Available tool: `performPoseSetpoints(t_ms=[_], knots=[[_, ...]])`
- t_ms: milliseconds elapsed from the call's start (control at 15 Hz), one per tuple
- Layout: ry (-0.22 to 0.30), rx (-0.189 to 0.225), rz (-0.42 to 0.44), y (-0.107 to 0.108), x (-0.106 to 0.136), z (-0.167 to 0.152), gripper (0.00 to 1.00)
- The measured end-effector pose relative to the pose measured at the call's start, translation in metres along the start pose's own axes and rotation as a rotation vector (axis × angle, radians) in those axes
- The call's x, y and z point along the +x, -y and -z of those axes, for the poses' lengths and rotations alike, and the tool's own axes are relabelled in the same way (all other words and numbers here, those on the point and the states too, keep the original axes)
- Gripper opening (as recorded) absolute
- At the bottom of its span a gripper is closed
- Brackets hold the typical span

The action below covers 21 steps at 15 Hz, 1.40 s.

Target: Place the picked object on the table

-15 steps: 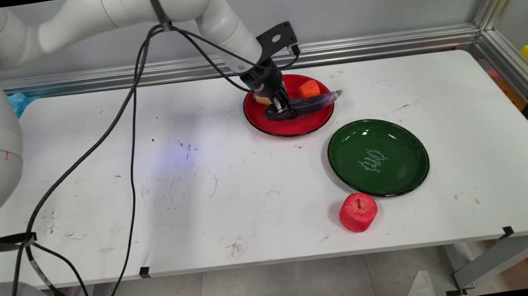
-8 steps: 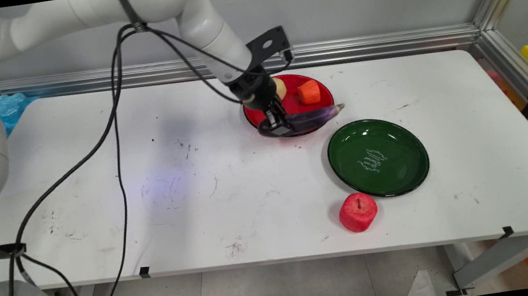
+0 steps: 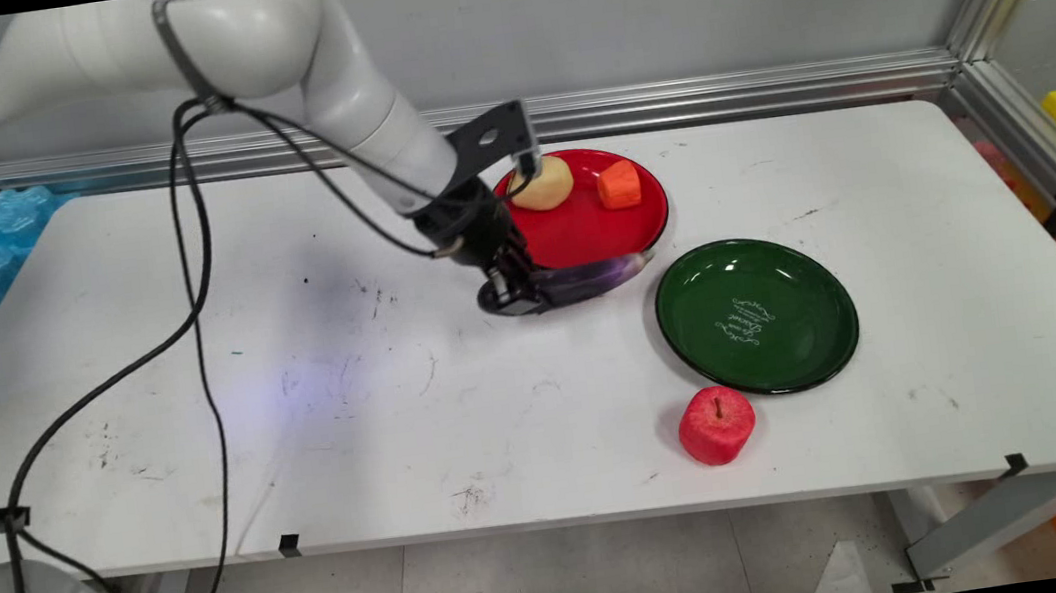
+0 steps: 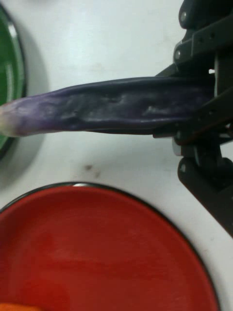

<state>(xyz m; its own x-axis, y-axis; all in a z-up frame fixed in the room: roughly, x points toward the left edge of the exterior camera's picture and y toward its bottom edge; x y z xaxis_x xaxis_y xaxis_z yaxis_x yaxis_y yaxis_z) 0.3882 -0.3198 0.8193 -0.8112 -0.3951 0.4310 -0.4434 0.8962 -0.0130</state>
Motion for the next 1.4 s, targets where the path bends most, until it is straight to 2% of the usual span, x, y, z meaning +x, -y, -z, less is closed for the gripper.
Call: performPoseSetpoints(t_ms=[400,1000,1067,1400], knots=[[0.003,0.005,-0.029,-0.012,-0.032,-0.013,0.00],[0.018,0.001,-0.057,-0.022,-0.053,-0.029,0.00],[0.018,-0.001,-0.058,-0.023,-0.054,-0.030,1.00],[0.014,-0.005,-0.055,-0.024,-0.055,-0.032,1.00]])
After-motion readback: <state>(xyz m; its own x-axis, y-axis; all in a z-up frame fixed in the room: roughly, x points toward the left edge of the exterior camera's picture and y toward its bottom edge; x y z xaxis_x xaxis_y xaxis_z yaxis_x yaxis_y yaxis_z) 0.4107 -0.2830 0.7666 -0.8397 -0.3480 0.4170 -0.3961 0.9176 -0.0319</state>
